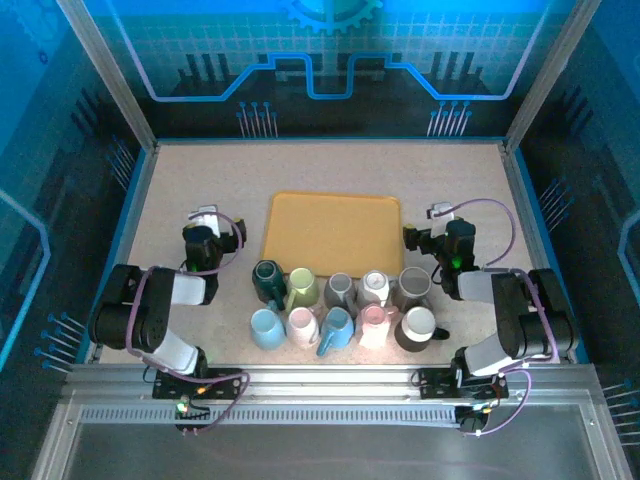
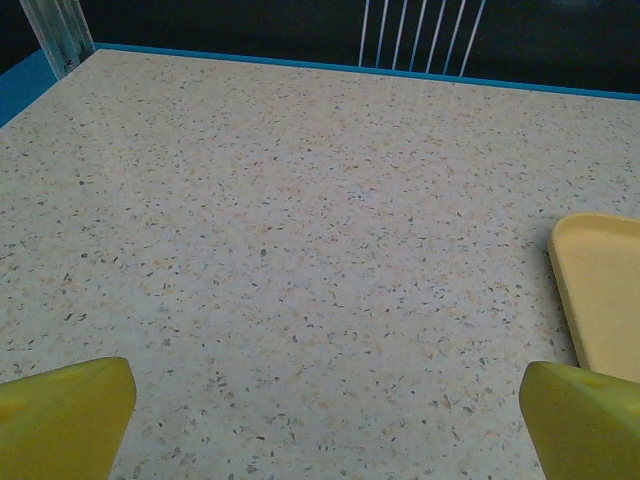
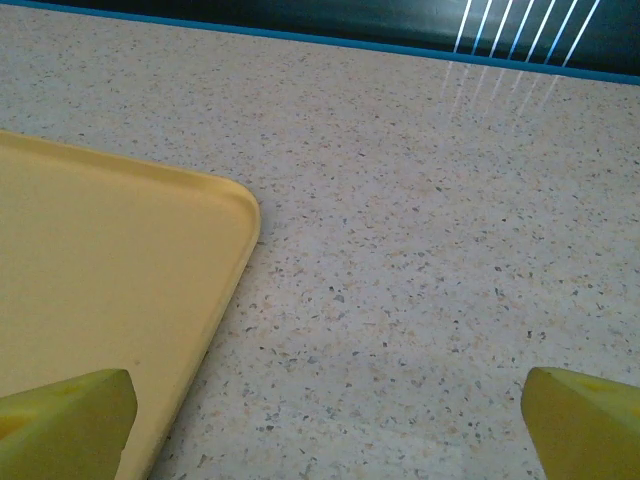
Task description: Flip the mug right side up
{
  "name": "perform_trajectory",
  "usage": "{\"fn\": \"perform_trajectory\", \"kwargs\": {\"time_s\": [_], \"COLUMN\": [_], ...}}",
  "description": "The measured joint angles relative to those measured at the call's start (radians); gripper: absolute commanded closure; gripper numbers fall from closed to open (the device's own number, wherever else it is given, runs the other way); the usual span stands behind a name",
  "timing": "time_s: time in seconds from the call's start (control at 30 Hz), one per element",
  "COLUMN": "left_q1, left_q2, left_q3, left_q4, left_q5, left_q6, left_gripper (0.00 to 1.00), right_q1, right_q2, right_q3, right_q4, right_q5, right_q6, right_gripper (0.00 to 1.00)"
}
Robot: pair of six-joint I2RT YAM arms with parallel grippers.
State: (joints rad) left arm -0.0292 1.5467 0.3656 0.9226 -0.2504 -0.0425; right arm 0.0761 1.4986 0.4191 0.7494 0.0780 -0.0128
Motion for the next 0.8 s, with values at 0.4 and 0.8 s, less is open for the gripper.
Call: {"fn": "perform_trajectory", "kwargs": {"time_s": [0.4, 0.8], "left_q1": [0.0, 0.0], "left_q2": [0.0, 0.0], "left_q3": [0.0, 0.0], "left_q4": [0.0, 0.0], "left_q5": [0.012, 0.012], "left_q6": [0.018, 0.019], "left_gripper": [0.01, 0.01], "right_q1": [0.0, 0.0], "right_q2": [0.0, 0.0], "right_q3": [0.0, 0.0], "right_q4": [0.0, 0.0], "right_q5": [0.0, 0.0], "right_q6": [0.0, 0.0], "right_gripper": [0.0, 0.0]}}
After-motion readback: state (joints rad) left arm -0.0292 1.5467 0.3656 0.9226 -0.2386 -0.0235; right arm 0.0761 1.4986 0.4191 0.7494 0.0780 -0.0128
